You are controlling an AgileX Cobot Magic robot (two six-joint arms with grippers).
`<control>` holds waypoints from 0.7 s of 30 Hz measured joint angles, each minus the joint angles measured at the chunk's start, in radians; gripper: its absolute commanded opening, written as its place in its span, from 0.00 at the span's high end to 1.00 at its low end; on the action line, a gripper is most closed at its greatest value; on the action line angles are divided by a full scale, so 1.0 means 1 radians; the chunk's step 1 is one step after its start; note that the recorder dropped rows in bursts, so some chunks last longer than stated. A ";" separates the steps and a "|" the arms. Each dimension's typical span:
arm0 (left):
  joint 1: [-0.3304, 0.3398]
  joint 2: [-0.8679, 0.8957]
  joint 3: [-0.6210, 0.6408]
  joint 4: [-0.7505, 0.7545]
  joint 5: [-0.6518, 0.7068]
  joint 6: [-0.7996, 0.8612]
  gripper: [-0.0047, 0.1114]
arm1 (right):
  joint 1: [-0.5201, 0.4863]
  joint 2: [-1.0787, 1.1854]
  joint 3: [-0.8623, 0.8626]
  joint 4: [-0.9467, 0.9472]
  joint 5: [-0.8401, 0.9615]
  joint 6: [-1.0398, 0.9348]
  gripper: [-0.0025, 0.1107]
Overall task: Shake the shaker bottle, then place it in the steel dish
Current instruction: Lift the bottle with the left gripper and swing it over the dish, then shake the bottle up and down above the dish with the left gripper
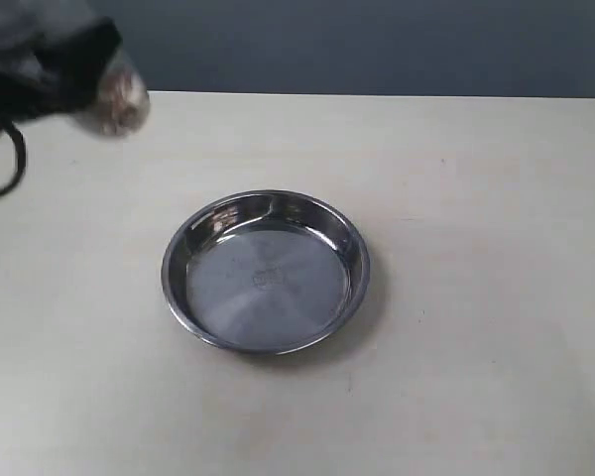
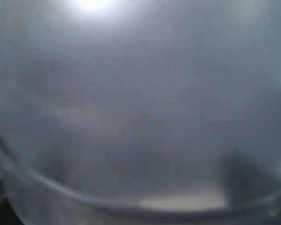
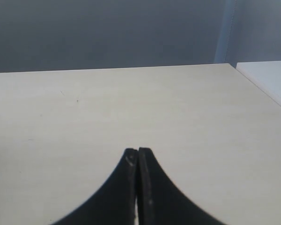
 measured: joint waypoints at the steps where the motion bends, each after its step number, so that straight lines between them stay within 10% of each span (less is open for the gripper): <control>1: 0.000 -0.057 -0.044 0.050 0.017 -0.078 0.96 | 0.000 0.000 0.000 0.000 0.000 0.000 0.99; 10: -0.272 -0.006 -0.131 0.516 0.506 -0.436 0.96 | 0.000 0.000 0.000 0.000 0.000 0.000 0.99; 16: -0.350 -0.172 -0.284 0.484 0.641 -0.496 0.96 | 0.000 0.000 0.000 0.000 0.002 0.000 0.99; 21: -0.397 -0.058 -0.154 0.532 0.740 -0.540 0.96 | 0.000 0.000 0.000 0.000 0.000 0.000 0.99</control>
